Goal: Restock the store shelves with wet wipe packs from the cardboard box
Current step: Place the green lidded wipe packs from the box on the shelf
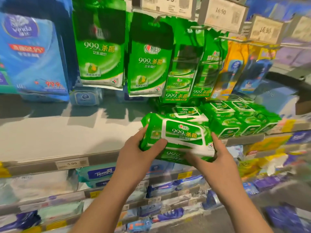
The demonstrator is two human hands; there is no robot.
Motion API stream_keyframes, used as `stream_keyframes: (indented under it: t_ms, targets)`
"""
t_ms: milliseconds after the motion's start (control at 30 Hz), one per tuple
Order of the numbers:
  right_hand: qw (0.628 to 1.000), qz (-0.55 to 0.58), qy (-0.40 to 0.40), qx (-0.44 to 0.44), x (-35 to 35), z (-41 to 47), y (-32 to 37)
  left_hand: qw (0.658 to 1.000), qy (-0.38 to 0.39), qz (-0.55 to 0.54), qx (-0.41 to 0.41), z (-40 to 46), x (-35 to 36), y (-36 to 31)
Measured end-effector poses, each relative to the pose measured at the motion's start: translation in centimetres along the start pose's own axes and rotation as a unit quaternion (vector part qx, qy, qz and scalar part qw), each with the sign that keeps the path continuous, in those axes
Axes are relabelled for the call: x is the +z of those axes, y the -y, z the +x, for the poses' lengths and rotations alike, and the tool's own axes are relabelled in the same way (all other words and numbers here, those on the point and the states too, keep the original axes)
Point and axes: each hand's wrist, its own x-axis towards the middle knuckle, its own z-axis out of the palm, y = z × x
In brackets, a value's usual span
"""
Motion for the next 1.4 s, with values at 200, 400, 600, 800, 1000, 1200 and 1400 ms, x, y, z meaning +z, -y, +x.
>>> stream_keyframes:
  t_ms: [200, 400, 600, 800, 1000, 1200, 1400]
  targets:
    - [1.000, -0.020, -0.003, -0.004, -1.1, 4.3, -0.4, 0.999, 0.024, 0.034, 0.003, 3.6, 1.5, 0.7]
    - [0.998, 0.044, 0.048, -0.011, -2.2, 9.7, -1.2, 0.997, -0.041, 0.067, 0.022, 6.0, 4.1, -0.4]
    - [0.995, 0.061, 0.074, -0.039, -3.2, 14.2, -2.4, 0.994, -0.067, 0.077, 0.026, 7.6, 6.7, -1.1]
    - [0.993, 0.034, 0.096, -0.055, -3.3, 17.0, -2.7, 0.987, -0.117, 0.105, 0.017, 9.9, 7.8, -0.7]
    - [0.993, -0.021, 0.075, -0.092, -3.1, 18.7, -3.4, 0.977, -0.142, 0.161, 0.010, 11.8, 8.5, 0.1]
    - [0.983, -0.135, 0.031, -0.124, -2.2, 20.3, -3.6, 0.961, -0.139, 0.238, -0.003, 13.3, 8.6, 0.6]
    - [0.977, -0.180, 0.010, -0.115, -1.1, 21.8, -4.0, 0.951, -0.112, 0.288, 0.000, 14.6, 8.9, -0.3]
